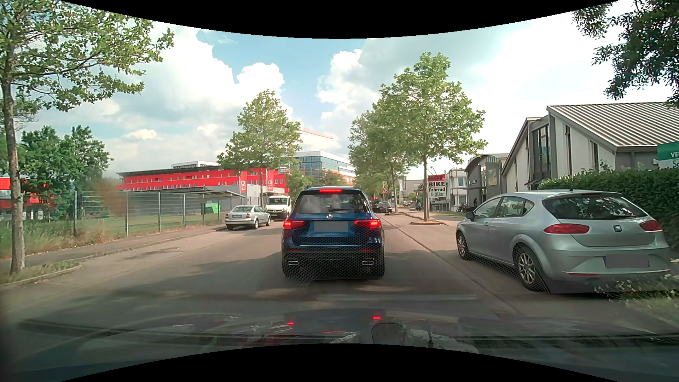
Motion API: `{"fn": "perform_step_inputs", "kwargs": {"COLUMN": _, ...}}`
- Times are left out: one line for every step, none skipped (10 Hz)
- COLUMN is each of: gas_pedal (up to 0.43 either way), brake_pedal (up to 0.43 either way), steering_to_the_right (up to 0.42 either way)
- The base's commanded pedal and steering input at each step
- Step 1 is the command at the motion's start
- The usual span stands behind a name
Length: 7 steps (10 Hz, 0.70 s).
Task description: Follow the waypoints while adhering to traffic rules and regulations
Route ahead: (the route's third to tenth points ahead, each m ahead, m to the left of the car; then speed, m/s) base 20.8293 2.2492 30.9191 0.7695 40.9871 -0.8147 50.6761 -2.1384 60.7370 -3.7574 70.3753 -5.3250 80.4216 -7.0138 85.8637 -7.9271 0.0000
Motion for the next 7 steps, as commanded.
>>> {"fn": "perform_step_inputs", "kwargs": {"gas_pedal": 0.0, "brake_pedal": 0.268, "steering_to_the_right": -0.005}}
{"fn": "perform_step_inputs", "kwargs": {"gas_pedal": 0.0, "brake_pedal": 0.268, "steering_to_the_right": -0.005}}
{"fn": "perform_step_inputs", "kwargs": {"gas_pedal": 0.0, "brake_pedal": 0.268, "steering_to_the_right": -0.005}}
{"fn": "perform_step_inputs", "kwargs": {"gas_pedal": 0.0, "brake_pedal": 0.268, "steering_to_the_right": -0.005}}
{"fn": "perform_step_inputs", "kwargs": {"gas_pedal": 0.0, "brake_pedal": 0.268, "steering_to_the_right": -0.005}}
{"fn": "perform_step_inputs", "kwargs": {"gas_pedal": 0.0, "brake_pedal": 0.268, "steering_to_the_right": -0.005}}
{"fn": "perform_step_inputs", "kwargs": {"gas_pedal": 0.0, "brake_pedal": 0.268, "steering_to_the_right": -0.005}}
